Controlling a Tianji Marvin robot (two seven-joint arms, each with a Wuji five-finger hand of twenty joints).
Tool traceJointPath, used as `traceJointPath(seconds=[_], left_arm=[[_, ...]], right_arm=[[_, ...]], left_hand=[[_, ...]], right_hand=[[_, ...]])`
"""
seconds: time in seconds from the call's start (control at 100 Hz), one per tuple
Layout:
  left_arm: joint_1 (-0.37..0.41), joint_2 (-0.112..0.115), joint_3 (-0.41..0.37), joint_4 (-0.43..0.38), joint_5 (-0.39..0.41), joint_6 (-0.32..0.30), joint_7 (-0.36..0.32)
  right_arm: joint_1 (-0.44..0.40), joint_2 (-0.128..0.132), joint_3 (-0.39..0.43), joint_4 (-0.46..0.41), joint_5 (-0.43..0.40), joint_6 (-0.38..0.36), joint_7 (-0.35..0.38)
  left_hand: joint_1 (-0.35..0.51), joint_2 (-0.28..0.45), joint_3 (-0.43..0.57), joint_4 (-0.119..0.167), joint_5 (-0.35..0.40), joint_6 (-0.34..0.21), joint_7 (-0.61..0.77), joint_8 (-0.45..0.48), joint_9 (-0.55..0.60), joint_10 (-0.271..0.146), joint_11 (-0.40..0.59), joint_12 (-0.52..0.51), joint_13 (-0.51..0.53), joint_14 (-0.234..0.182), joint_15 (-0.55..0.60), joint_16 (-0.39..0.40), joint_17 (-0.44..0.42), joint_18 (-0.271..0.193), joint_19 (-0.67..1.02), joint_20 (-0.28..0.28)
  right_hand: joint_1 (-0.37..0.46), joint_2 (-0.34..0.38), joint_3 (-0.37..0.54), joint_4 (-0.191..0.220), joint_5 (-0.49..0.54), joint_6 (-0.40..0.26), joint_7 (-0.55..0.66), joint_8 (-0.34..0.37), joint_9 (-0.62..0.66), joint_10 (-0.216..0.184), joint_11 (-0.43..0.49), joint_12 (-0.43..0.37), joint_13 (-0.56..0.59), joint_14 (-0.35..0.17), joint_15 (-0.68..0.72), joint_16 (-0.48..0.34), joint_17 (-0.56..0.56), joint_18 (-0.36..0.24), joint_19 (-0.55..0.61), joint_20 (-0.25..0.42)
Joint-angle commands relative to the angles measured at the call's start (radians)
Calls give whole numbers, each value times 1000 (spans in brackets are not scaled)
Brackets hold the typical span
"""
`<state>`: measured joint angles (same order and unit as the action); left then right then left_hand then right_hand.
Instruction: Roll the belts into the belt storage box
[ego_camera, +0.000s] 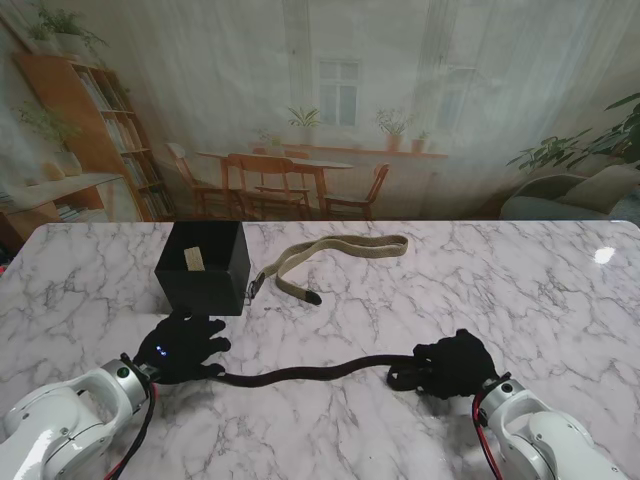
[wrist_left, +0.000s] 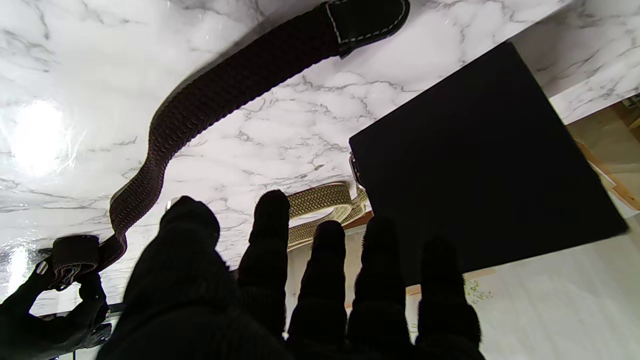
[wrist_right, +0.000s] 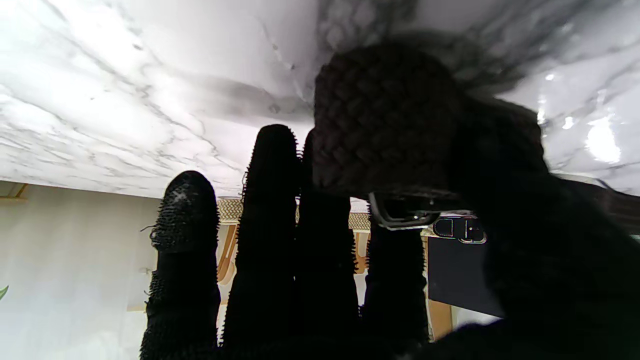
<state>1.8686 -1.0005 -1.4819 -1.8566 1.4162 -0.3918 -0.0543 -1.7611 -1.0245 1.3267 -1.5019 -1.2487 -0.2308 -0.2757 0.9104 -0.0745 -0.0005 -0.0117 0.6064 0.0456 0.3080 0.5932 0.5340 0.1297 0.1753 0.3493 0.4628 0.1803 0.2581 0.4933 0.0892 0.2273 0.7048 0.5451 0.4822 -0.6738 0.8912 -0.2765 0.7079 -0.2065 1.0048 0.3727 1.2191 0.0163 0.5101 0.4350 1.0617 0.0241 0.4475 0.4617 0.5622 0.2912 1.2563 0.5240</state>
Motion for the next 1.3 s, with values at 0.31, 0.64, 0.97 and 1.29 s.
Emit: traceJointPath(seconds=[0.31,0.64,0.97,1.29], left_arm=[[-1,-2,10,0,-2,1,-16],[3,-2,7,-3,2,3,-18],[6,-2,6,-3,1,4,-19],[-5,-2,16,3,-12,1,-34]], right_arm=[[23,3,-9,41,-4,-6,-45],[27,3,-16,48,11,-15,-25],[14,6,2,17,12,-40,37],[-29,8,63,-106,77,-115,293]], left_hand=[[-15,25,-16,1,33,15,6,9,-27,25,-24,-13,-2,22,-26,-5,-18,39,-27,-8],[-13,24,-15,1,32,13,5,8,-27,24,-24,-13,-2,20,-26,-5,-19,40,-29,-7],[-15,26,-16,1,34,14,8,12,-27,24,-24,-13,-4,20,-27,-6,-21,41,-32,-8],[-13,26,-16,1,34,13,8,14,-25,25,-23,-12,-4,21,-27,-6,-22,41,-34,-8]], right_hand=[[88,146,197,165,-419,-66,-371,-138,243,-21,226,62,163,-10,129,54,78,24,82,-3],[221,274,190,162,-337,-264,-349,-153,242,43,354,39,246,70,233,35,149,110,105,-57],[53,146,165,24,94,147,-45,-313,243,-7,276,14,224,12,156,46,114,-6,93,-34],[-260,215,15,192,5,387,-327,58,149,-55,-52,-85,70,-34,-26,-31,21,-123,40,-24]])
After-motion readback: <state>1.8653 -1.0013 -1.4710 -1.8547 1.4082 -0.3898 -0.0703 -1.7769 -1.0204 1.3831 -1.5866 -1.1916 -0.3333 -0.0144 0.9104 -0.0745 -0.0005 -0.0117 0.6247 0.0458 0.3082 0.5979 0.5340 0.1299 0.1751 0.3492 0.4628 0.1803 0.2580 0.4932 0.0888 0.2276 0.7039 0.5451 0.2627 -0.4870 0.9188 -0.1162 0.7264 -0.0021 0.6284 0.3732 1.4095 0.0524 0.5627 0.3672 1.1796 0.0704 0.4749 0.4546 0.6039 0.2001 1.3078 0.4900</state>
